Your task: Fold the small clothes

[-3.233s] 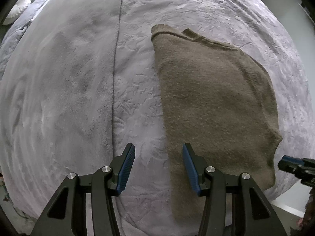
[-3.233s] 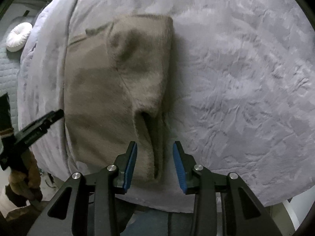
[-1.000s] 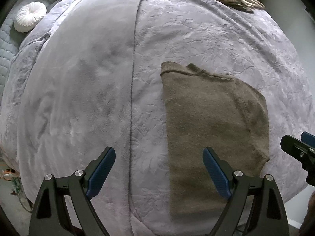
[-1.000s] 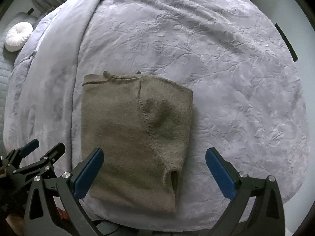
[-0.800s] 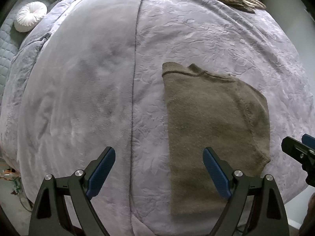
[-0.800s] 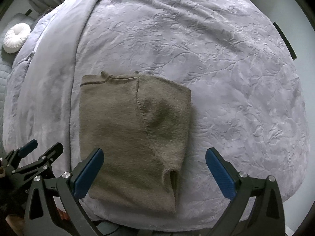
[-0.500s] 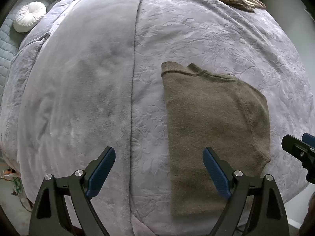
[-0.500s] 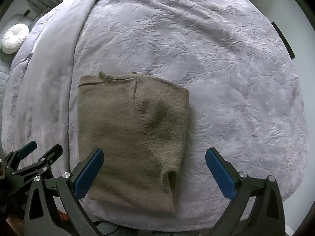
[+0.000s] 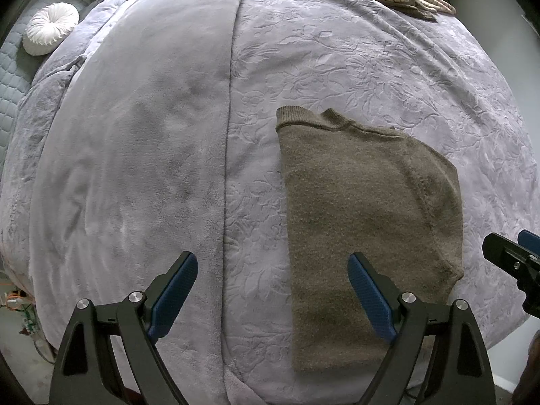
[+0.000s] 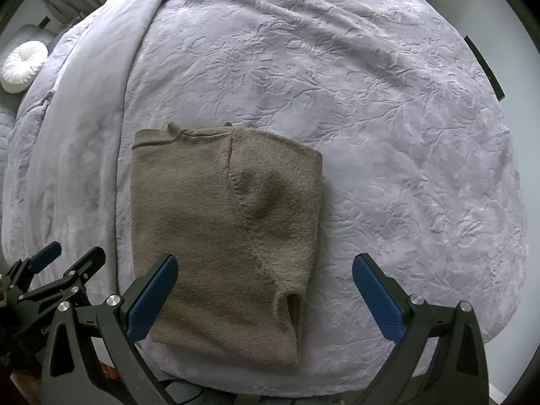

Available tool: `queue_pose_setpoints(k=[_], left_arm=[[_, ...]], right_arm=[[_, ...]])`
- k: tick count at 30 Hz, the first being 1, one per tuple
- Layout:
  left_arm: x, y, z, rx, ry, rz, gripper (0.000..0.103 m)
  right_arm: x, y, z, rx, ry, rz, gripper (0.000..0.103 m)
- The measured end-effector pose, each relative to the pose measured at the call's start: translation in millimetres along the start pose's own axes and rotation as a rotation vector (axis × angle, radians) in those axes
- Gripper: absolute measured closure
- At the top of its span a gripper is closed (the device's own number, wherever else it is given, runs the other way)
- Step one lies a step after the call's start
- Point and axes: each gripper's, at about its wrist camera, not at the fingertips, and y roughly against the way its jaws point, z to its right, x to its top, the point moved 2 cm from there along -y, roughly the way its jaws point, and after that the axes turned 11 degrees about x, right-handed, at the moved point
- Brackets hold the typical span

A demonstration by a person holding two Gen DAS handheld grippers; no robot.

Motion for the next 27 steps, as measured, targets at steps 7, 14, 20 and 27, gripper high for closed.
queue_pose_setpoints(k=[7,14,20,27], left_arm=[[-0.8,0.2,1.3,0.0,0.001,0.001,0.012],[-0.8,0.4,1.1,0.0,0.0,0.001,0.012],[-0.3,0.0,1.2,0.0,0.002,0.0,0.012],[-1.3,-0.6,1.9,0.0,0.002,0.001,0.012]], right_arm=[[-0.3,0.2,0.2,-0.006,0.001,0.002,0.0],[0.6,0.5,-0.2,-0.009,0.002,0.002,0.0],[0.7,1.1,2.6,-0.018,0.005,0.005,0.0],[1.6,0.9,2.1,-0.019,0.007,0.004,0.0]])
